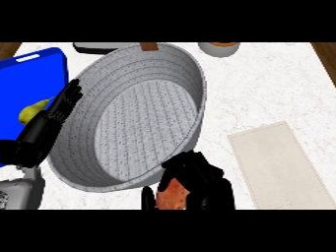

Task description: Pick the sweet potato from the placemat and place it in the basket

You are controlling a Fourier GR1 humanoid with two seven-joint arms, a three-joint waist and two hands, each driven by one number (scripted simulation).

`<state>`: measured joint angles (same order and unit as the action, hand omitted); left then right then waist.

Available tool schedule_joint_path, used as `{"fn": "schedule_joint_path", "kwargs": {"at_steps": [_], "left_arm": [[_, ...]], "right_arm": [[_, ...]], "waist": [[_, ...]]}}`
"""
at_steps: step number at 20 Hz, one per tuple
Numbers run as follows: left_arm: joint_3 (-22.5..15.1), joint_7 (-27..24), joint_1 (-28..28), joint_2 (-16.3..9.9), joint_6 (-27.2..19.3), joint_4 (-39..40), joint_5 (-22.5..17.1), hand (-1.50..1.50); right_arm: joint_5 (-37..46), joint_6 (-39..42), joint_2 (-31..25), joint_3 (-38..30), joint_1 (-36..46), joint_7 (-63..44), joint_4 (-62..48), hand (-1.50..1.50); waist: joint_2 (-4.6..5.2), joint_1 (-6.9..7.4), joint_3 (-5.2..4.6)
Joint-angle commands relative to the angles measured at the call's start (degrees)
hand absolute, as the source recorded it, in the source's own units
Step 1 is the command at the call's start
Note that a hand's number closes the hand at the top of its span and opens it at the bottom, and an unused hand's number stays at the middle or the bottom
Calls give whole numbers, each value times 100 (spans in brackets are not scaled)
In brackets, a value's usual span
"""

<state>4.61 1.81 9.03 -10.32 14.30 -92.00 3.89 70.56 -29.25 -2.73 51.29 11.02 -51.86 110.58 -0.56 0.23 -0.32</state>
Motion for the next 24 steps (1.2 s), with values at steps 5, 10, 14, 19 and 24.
{"fn": "schedule_joint_path", "kwargs": {"at_steps": [5, 10, 14, 19, 24], "left_arm": [[-322, 115, 209, 272, -168, 60, 228, 0], [-144, -129, 135, 92, -5, 249, 129, 0], [-156, -85, 52, 105, 51, 54, 55, 0], [-137, 76, 485, 231, -275, 327, 267, 0], [71, 109, 228, -86, 53, 22, 43, 0]], "right_arm": [[12, 572, 267, -845, 2246, -2218, -217, 150], [-501, 761, 269, -1076, 3061, -2718, -857, 150], [-792, 397, 270, -1315, 3344, -2411, -1591, 150], [-698, -197, 270, -1423, 3376, -1943, -2172, 150], [-657, -651, 271, -1703, 3341, -1225, -2911, 150]], "waist": [[47, 134, 13], [58, 127, 19], [60, 119, 27], [61, 36, 30], [61, 58, 31]]}}
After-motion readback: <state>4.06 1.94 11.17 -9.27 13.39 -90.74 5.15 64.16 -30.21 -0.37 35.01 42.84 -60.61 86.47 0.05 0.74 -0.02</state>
